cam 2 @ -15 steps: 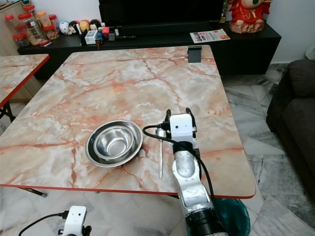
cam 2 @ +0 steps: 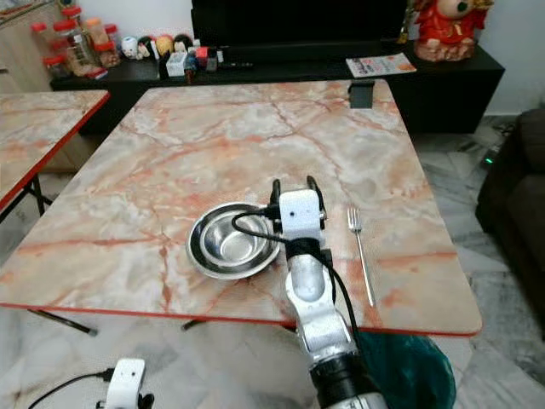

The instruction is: Setting the table

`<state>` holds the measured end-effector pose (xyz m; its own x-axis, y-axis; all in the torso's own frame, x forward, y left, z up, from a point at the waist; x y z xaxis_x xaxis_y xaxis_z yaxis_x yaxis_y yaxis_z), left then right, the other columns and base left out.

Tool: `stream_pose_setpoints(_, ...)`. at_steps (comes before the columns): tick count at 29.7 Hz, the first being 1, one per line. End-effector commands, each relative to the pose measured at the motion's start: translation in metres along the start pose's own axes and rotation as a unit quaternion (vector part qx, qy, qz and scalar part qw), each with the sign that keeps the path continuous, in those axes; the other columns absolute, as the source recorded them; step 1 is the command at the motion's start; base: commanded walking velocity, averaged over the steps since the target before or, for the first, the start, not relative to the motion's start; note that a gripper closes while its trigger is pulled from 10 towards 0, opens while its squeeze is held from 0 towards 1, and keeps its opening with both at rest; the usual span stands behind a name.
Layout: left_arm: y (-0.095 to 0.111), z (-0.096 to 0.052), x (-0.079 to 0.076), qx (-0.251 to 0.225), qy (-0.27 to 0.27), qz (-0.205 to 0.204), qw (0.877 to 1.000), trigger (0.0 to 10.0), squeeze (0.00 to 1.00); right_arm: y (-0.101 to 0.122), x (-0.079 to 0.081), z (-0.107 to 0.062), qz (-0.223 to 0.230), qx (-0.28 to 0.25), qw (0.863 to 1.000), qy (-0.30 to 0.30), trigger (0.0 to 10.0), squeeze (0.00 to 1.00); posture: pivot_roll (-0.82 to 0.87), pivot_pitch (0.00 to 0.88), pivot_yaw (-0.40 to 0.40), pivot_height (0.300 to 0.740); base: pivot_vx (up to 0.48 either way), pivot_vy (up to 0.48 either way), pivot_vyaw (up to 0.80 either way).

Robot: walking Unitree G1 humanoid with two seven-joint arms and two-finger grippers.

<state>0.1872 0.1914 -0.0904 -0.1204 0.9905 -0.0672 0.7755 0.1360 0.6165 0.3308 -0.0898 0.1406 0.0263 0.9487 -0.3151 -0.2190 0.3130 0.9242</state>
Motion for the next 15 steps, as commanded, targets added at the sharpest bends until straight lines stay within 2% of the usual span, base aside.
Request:
stream_pose_setpoints(1, -0.0028, -0.0011, 0.0032, 0.002, 0.004, -0.006, 1.0, 10.0, 0.0, 0.0006, -0.0008, 0.0014, -0.003, -0.003, 1.0, -0.003, 10.0, 0.0, -0.06, 0.038, 0.101, 0.74, 0.0, 0.371, 0.0)
stream_pose_setpoints(15, -0.0015, -0.0008, 0.0038, 0.001, 0.005, -0.004, 1.0, 10.0, 0.0, 0.0011, -0.0006, 0.0013, -0.009, -0.01, 1.0, -0.001, 10.0, 0.0, -0.06, 0.037, 0.102, 0.74, 0.0, 0.369, 0.0)
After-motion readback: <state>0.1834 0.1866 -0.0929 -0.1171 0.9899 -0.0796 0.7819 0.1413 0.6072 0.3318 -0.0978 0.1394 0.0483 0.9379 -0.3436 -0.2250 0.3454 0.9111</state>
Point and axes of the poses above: a point about 5 cm out from each wrist's last joint towards the gripper, its own z axis pointing out of the wrist towards the gripper, its own y axis along the axis of the wrist's last joint, x = y × z, the point moved 1 cm from there along z, pointing out of the wrist towards the gripper, and after that the axes turned 10 degrees about -z, right-handed, at the moved point
